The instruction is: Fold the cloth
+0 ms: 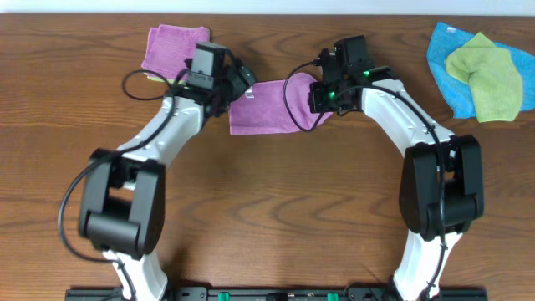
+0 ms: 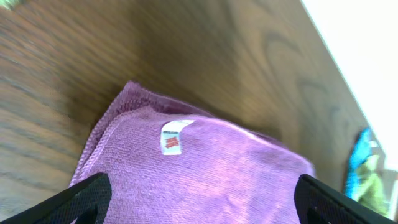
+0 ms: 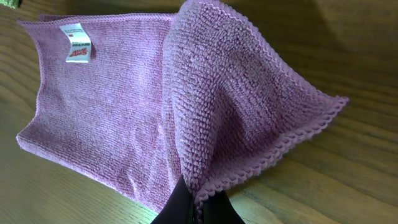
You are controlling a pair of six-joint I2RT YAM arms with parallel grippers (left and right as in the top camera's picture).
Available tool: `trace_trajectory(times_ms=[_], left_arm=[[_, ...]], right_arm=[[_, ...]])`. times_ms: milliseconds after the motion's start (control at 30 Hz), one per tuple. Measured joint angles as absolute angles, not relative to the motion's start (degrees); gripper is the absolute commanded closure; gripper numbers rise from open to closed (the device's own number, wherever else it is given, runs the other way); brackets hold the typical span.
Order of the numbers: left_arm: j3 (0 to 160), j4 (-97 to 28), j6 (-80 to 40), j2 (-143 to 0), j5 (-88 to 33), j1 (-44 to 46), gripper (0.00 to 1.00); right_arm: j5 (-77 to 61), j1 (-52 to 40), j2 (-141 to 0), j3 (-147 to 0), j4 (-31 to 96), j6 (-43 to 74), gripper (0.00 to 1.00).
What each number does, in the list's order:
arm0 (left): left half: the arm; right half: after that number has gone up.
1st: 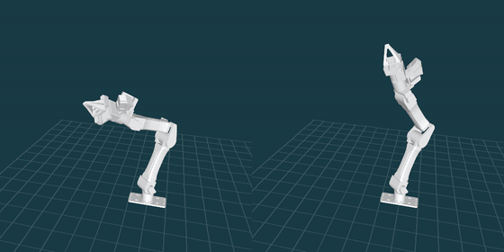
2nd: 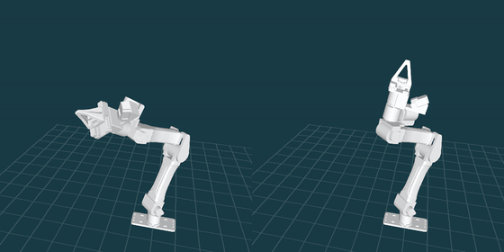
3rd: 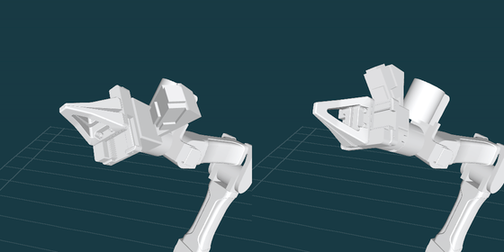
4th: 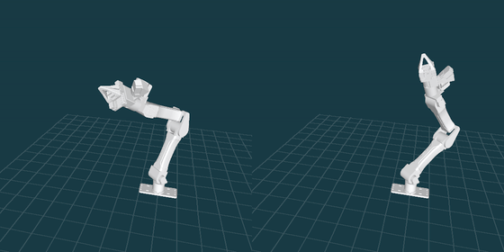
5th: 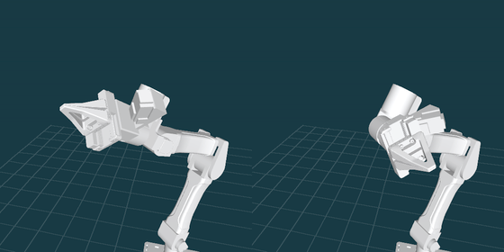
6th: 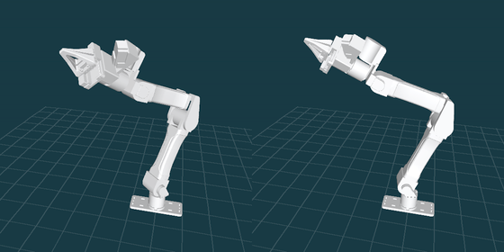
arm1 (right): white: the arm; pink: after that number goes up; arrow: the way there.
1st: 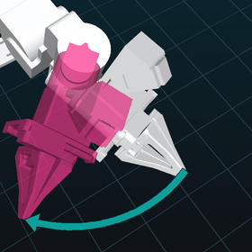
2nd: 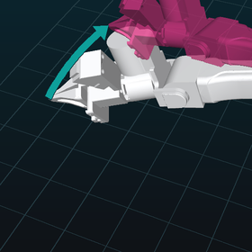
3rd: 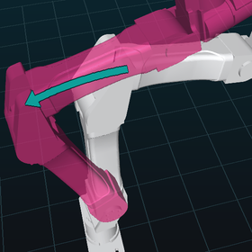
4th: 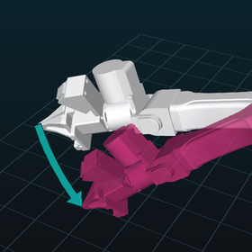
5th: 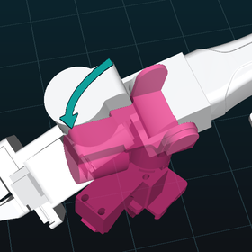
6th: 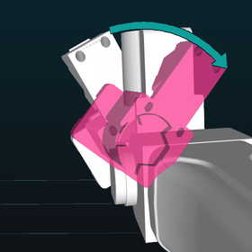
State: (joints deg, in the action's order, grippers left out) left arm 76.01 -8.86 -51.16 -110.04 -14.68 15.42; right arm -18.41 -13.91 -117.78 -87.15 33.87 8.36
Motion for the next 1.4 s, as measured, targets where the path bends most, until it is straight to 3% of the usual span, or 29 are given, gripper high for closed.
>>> trace_trajectory(times_ms=[267,800,1400], left_arm=[[76.01,-17.17,-49.98,-105.95,-15.94,14.81,0.05],[75.99,-41.19,-35.46,-87.81,-11.07,9.93,0.05],[75.99,-50.48,-32.58,-86.00,-10.35,9.74,0.05]], right_arm=[[-15.27,-16.08,-117.78,-87.24,34.68,7.66,0.99],[-6.13,-22.85,-117.78,-87.29,31.09,7.14,0.99],[6.66,-28.91,-117.78,-87.29,24.21,7.66,0.99]])
